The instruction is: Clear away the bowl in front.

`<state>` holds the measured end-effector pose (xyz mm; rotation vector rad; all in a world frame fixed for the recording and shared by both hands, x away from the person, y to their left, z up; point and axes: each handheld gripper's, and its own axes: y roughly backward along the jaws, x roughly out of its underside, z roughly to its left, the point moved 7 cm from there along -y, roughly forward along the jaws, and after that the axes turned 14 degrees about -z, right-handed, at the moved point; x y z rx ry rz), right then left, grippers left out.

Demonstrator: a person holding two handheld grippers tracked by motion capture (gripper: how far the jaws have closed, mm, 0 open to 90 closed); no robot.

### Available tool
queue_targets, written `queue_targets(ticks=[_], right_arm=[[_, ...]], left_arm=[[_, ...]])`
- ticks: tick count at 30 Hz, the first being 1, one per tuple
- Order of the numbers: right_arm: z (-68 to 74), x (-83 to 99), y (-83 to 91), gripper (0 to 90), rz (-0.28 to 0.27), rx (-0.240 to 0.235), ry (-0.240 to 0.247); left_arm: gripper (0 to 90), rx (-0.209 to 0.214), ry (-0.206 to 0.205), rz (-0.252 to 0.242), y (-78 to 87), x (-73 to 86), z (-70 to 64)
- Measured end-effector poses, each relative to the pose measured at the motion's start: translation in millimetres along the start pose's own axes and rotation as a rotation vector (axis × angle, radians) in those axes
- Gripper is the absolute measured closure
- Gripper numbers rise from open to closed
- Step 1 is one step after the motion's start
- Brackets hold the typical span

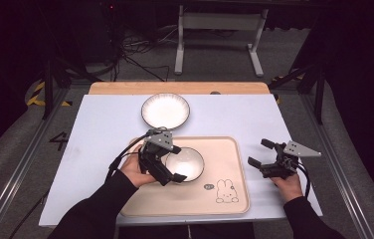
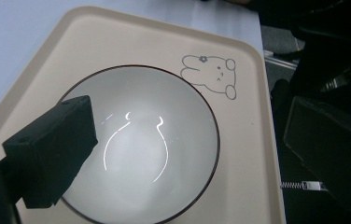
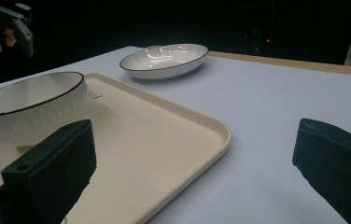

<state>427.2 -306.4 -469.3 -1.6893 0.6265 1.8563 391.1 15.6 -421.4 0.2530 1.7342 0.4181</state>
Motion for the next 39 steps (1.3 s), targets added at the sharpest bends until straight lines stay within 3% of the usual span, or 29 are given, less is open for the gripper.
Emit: queue_targets(ticks=[1, 2, 6, 13, 22, 33, 37, 39], right_arm=[[0.0, 0.0, 0.0, 0.1, 0.0, 0.001, 0.0], [0.0, 0.0, 0.0, 0.1, 0.0, 0.001, 0.001], [0.1, 0.1, -0.1, 0.1, 0.001, 0.001, 0.001], [0.0, 0.1, -0.1, 0.1, 0.001, 0.001, 0.001], [0.2, 0.1, -0.1, 0.1, 0.001, 0.0, 0.002], [0.1, 0.1, -0.1, 0.1, 0.001, 0.0, 0.006], [0.1, 0.1, -0.1, 0.1, 0.002, 0.0, 0.007], [0.1, 0.2, -0.3, 0.1, 0.002, 0.001, 0.008]], left_arm=[[3.1, -0.012, 0.022, -0.032, 4.7, 2.3, 1.4], [3.0, -0.012, 0.022, -0.032, 4.7, 2.3, 1.4], [2.7, -0.069, 0.051, -0.106, 19.7, 7.7, 10.0], [2.3, -0.141, 0.074, -0.179, 39.4, 19.3, 15.9], [2.0, -0.209, 0.128, -0.228, 62.4, 37.7, 24.9], [1.0, -0.309, 0.145, -0.28, 82.6, 58.0, 32.2], [1.0, -0.356, 0.175, -0.284, 92.0, 71.0, 39.2], [0.6, -0.354, 0.199, -0.283, 95.1, 77.9, 41.1]])
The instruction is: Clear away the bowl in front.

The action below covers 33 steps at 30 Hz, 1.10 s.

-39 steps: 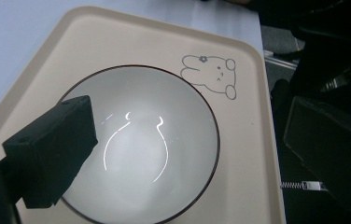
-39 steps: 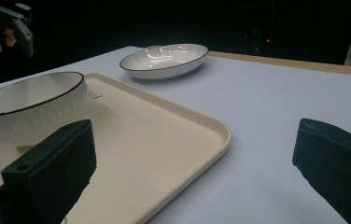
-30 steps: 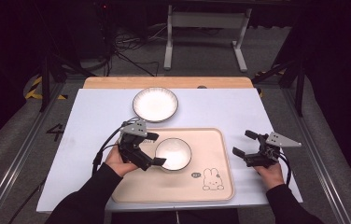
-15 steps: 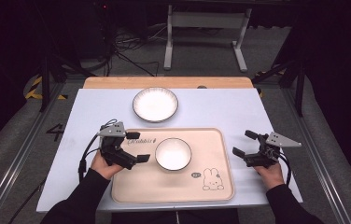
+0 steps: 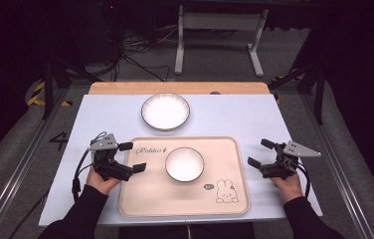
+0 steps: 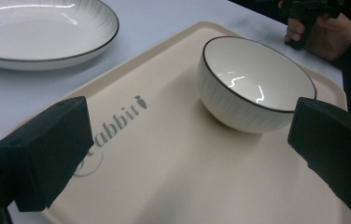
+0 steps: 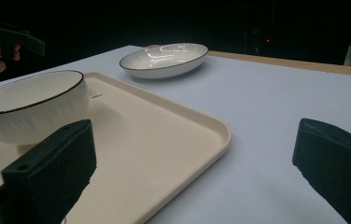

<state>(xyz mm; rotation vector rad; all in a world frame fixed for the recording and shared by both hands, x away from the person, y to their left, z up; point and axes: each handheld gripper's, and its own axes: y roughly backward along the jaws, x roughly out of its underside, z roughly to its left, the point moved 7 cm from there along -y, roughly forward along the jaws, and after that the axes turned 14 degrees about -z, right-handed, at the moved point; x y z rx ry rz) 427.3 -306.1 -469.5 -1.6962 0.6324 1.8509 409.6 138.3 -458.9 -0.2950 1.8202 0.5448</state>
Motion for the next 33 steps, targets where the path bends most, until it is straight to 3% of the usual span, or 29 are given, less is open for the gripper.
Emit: queue_targets(ticks=[5, 9, 13, 20, 25, 31, 33], right_arm=[[0.3, 0.1, -0.1, 0.1, 0.001, -0.002, 0.0], [0.3, 0.1, -0.1, 0.1, 0.001, -0.002, 0.001], [0.2, 0.0, 0.0, 0.1, 0.0, -0.002, 0.001], [0.0, 0.0, 0.2, 0.1, 0.0, -0.003, 0.0], [0.1, -0.2, 0.3, 0.1, -0.002, -0.003, -0.001], [0.0, -0.2, 0.4, 0.1, -0.002, -0.003, -0.003], [0.0, -0.2, 0.4, 0.1, -0.003, -0.003, -0.003]], left_arm=[[0.5, -0.028, 0.009, -0.014, 10.0, 8.3, 9.9], [0.5, -0.064, 0.011, -0.057, 20.2, 14.3, 19.1], [0.5, -0.078, 0.042, -0.08, 24.7, 20.3, 26.3], [0.4, -0.094, 0.042, -0.103, 26.9, 20.5, 26.7], [0.4, -0.111, 0.075, -0.129, 30.1, 21.4, 30.1], [0.4, -0.147, 0.143, -0.181, 36.7, 23.0, 38.3], [0.4, -0.15, 0.141, -0.182, 36.6, 23.1, 38.6]])
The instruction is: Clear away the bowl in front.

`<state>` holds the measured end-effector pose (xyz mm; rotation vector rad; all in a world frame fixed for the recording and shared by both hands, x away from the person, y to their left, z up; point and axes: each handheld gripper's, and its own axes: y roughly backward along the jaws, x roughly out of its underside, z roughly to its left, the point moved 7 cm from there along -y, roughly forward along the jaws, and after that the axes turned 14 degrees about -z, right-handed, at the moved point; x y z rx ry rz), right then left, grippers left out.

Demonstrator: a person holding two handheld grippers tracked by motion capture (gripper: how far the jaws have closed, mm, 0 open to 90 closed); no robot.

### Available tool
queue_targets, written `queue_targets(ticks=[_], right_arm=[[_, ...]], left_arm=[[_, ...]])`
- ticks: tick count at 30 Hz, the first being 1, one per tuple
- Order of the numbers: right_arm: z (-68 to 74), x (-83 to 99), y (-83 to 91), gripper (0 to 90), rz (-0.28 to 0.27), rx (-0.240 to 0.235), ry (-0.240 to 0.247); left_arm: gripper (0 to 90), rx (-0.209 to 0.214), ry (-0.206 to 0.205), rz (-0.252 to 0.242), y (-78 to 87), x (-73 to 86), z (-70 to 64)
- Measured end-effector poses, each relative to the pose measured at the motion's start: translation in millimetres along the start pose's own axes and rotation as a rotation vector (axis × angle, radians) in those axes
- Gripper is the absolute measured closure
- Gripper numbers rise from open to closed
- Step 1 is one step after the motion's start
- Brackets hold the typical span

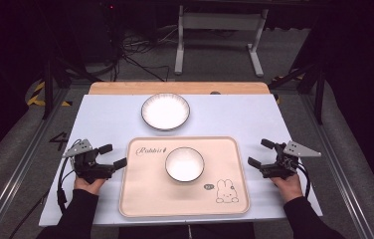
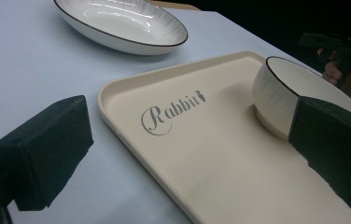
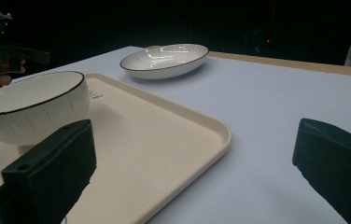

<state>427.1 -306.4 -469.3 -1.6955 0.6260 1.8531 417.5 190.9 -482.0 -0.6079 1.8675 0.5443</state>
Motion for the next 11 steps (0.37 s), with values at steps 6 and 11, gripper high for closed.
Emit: queue_targets(ticks=[6, 11], right_arm=[[-0.1, 0.0, 0.0, 0.1, 0.0, 0.001, -0.001], [-0.1, 0.0, -0.1, 0.1, 0.0, 0.001, 0.0]], left_arm=[[0.4, 0.0, -0.019, 0.008, -1.4, 0.9, -1.0], [0.4, 0.0, -0.022, 0.009, -1.2, 0.8, -1.4]])
